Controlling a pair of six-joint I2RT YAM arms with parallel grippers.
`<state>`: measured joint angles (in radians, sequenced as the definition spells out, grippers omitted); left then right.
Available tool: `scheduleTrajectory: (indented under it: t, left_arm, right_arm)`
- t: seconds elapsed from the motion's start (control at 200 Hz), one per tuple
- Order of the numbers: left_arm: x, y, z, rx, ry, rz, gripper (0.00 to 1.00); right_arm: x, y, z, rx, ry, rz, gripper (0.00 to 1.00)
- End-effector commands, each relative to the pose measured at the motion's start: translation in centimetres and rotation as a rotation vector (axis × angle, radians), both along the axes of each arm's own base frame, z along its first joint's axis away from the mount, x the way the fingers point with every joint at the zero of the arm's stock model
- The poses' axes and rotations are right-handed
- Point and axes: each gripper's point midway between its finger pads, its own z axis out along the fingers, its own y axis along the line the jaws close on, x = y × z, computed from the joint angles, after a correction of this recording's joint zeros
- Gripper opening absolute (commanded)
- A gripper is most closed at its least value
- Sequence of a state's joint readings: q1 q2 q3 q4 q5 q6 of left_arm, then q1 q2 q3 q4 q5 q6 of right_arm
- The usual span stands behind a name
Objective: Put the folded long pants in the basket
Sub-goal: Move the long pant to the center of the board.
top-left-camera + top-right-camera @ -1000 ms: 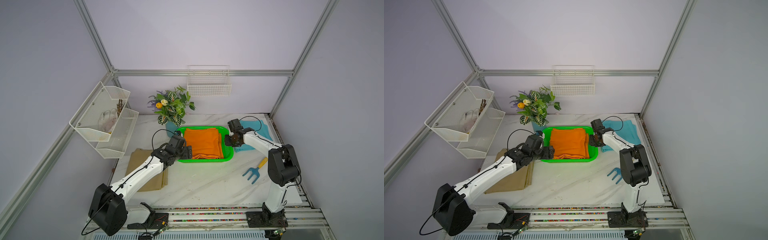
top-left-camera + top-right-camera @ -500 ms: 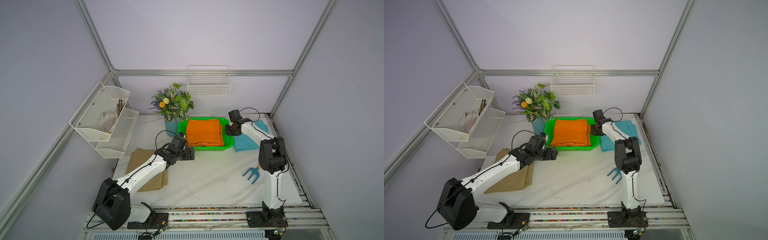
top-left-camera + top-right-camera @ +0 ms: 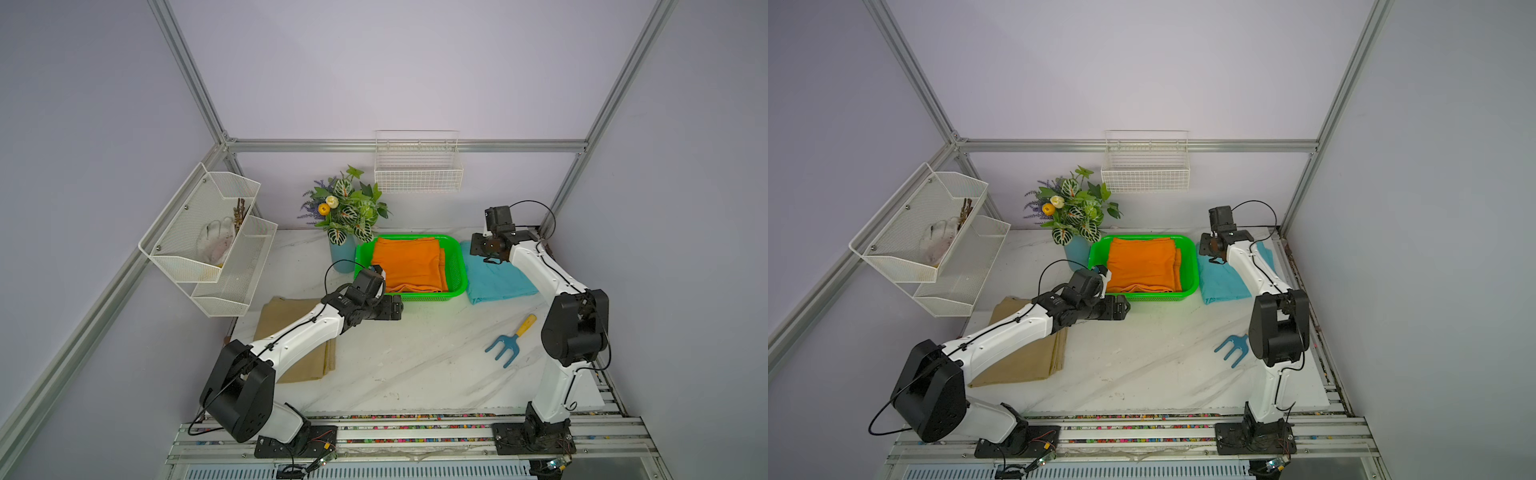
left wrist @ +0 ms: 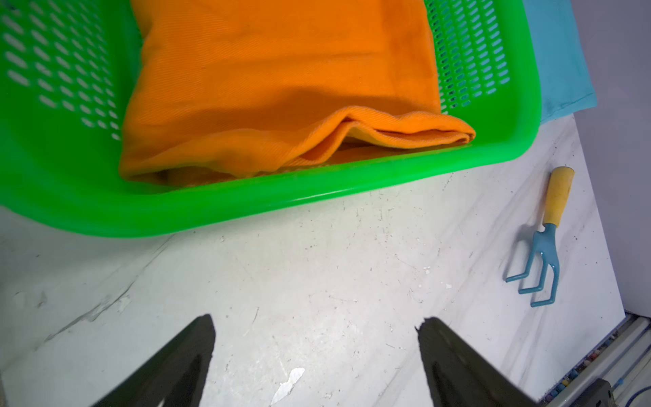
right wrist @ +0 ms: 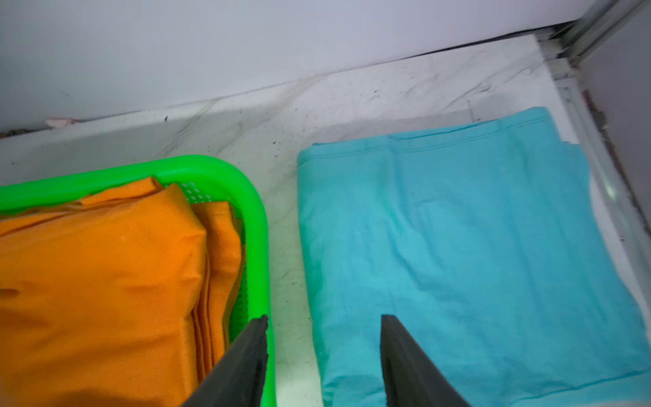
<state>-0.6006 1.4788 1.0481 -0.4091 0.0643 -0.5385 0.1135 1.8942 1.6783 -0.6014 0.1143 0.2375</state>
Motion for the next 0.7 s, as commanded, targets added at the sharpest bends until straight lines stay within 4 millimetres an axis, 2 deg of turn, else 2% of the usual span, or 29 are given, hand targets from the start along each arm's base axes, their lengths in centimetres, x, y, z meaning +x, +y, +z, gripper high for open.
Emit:
scheduleTrajectory:
  t: [0.0,0.165,0.295,0.42,0.535,0.59,0.695]
  left_arm:
    - [1.1,-2.8,3.5,-0.075,-0.103,-0.079,0.95]
    - [0.3,-4.5,4.0,-0.082,-0.123,-0.164,0.96]
    - [-1.4,-5.8,4.1,-0.068,-0.145,-0.259,0.99]
    - [-3.3,-6.0,2.0,-0.075,-0.083,-0.330,1.00]
    - [-4.4,-5.6,-0.3,-0.055,-0.044,-0.363,1.00]
    - [-4.4,-5.5,-1.3,-0.038,-0.034,-0.368,1.00]
    - [-4.3,-6.0,-2.5,-0.026,-0.006,-0.391,1.00]
  right_arm:
    - [0.0,-3.3,-2.6,-0.003,0.043,-0.072,0.56]
    - [1.0,-5.0,-7.4,-0.011,0.130,-0.116,0.56]
    - [1.9,-4.9,-11.2,0.034,0.197,-0.132,0.56]
    - [1.6,-4.7,-14.2,0.064,0.267,-0.156,0.56]
    - [-0.7,-4.7,-16.9,0.119,0.359,-0.201,0.57]
    - [-2.6,-4.9,-18.0,0.139,0.404,-0.229,0.57]
    - [-6.5,-5.1,-18.9,0.140,0.440,-0.257,0.58]
